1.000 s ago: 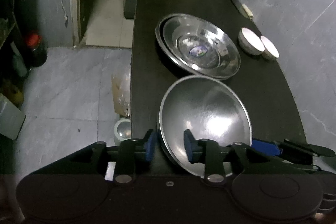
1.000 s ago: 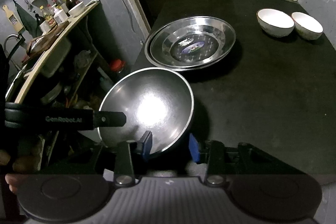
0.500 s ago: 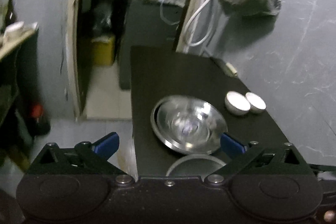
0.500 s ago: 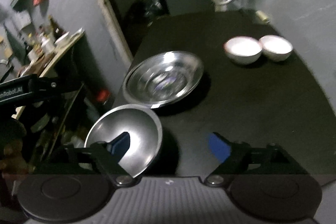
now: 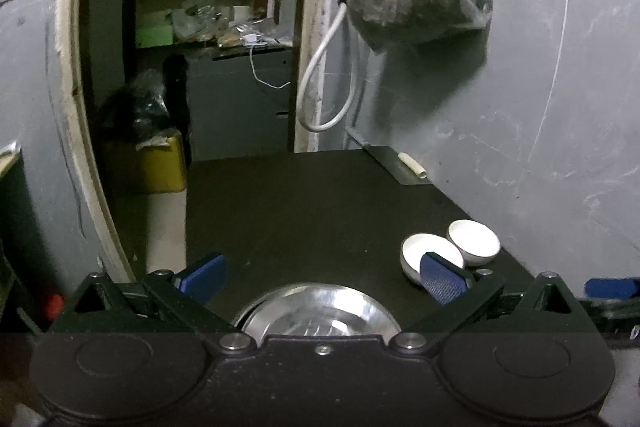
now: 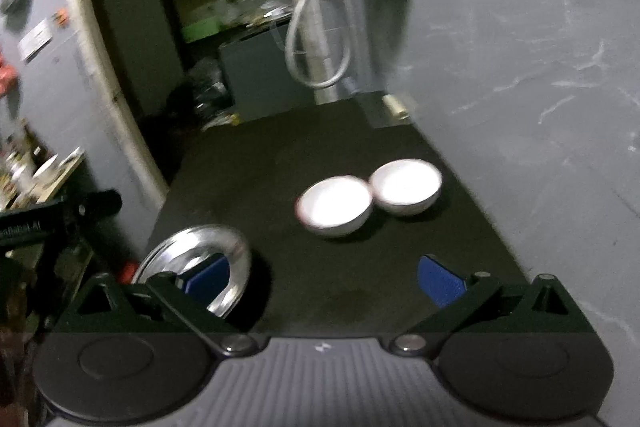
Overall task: Organize plates and bowls
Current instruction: 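Move the left tool to the red-rimmed white bowls, then close the left tool on the rim of one red-rimmed white bowl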
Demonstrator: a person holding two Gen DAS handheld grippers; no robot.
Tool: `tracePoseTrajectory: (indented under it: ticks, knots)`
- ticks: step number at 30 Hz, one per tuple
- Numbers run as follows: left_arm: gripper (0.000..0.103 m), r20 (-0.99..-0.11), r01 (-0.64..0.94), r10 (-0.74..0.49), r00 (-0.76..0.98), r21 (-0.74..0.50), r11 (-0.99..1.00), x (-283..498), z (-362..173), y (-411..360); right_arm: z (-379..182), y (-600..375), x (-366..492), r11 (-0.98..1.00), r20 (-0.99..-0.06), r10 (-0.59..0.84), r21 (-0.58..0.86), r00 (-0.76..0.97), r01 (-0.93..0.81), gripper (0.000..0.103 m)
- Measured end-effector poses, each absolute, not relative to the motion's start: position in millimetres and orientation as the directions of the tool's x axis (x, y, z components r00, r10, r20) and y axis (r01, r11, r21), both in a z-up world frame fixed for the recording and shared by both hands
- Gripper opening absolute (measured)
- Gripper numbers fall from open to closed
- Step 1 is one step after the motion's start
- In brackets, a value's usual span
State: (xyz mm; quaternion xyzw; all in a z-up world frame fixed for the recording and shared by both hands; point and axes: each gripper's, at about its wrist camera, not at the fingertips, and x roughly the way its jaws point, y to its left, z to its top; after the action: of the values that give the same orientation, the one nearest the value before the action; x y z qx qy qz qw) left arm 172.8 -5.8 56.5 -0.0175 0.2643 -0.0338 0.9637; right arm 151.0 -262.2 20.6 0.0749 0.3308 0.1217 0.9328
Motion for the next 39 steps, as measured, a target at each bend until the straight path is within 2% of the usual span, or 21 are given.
tracePoseTrajectory:
  ticks: [10, 25, 33, 39]
  knots:
    - [0.102, -0.622, 0.083, -0.063, 0.780, 0.002, 0.997, 283.4, 29.2, -55.5, -16.5, -294.3, 238.3, 0.939, -0.658, 0.274, 0.340, 0.702, -0.048, 0.103]
    - [0.102, -0.746, 0.103, -0.072, 0.661, -0.005, 0.995, 357.7, -25.7, -84.8, -63.3, -295.2, 292.5, 0.913, -0.722, 0.366, 0.401, 0.587, -0.075, 0.102]
    - [0.102, -0.791, 0.110, -0.090, 0.605, -0.029, 0.994, 367.5, -38.6, -82.5, -68.6, -288.0, 298.1, 0.914, -0.733, 0.372, 0.397, 0.569, -0.085, 0.083]
    - [0.102, -0.803, 0.121, -0.102, 0.588, -0.038, 0.992, 366.5, -41.3, -84.0, -69.1, -285.9, 301.8, 0.904, -0.720, 0.390, 0.418, 0.573, -0.091, 0.075]
